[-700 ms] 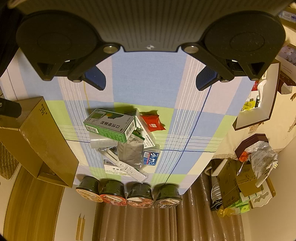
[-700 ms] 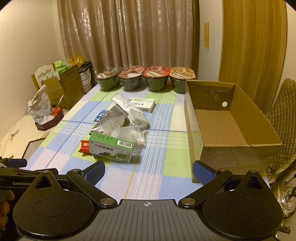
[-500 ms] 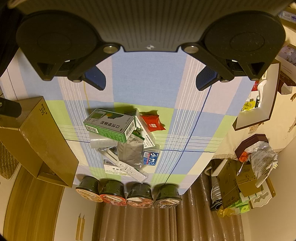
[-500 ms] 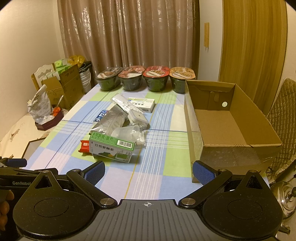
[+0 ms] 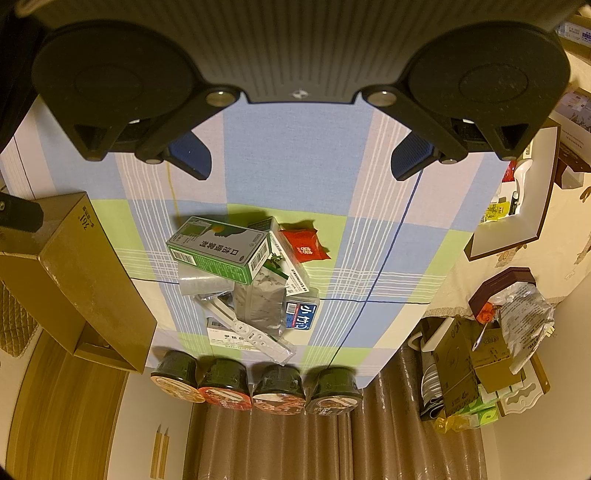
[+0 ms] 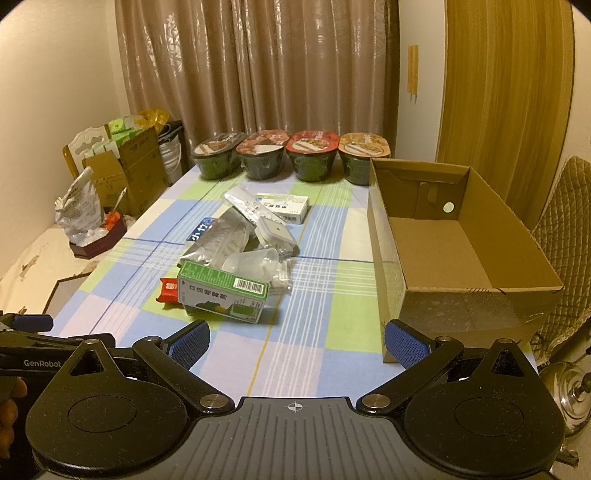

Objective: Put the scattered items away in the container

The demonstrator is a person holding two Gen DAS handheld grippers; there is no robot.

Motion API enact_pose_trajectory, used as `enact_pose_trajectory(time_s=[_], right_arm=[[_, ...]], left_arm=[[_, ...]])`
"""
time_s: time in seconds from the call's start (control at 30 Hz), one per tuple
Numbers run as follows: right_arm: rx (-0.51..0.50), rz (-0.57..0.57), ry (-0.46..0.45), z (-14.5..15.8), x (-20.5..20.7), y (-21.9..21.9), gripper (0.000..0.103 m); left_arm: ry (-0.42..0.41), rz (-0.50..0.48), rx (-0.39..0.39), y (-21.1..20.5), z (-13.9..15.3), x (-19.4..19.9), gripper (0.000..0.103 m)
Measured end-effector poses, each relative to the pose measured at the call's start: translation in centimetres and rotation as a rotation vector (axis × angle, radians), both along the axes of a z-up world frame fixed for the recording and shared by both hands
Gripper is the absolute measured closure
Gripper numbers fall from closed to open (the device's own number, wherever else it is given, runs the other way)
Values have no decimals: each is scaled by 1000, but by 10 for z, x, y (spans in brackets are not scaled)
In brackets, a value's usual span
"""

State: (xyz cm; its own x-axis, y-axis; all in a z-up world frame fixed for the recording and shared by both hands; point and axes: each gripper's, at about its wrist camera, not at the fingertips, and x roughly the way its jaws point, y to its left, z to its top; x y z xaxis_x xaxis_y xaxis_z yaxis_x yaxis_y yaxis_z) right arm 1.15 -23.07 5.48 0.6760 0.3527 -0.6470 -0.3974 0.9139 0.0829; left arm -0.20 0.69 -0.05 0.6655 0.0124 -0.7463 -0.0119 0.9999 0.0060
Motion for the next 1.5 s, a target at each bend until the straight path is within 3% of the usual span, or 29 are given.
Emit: enact_pose_trajectory(time_s=[0.93,1.17,1.37,1.5], right_arm=[[-4,32,-18,0,-2,-1,0],[27,139,-42,7,-4,5,0],[-116,303,-135,1,-1,35,0],[-217,412,-168,-5,11,54,0]], left_arm=[[1,11,-18,3,-3,1,1],[-1,35,-52,9,2,1,1],[-8,10,-119,21,8,6,1],[-31,-53,-86,30,14,21,1]])
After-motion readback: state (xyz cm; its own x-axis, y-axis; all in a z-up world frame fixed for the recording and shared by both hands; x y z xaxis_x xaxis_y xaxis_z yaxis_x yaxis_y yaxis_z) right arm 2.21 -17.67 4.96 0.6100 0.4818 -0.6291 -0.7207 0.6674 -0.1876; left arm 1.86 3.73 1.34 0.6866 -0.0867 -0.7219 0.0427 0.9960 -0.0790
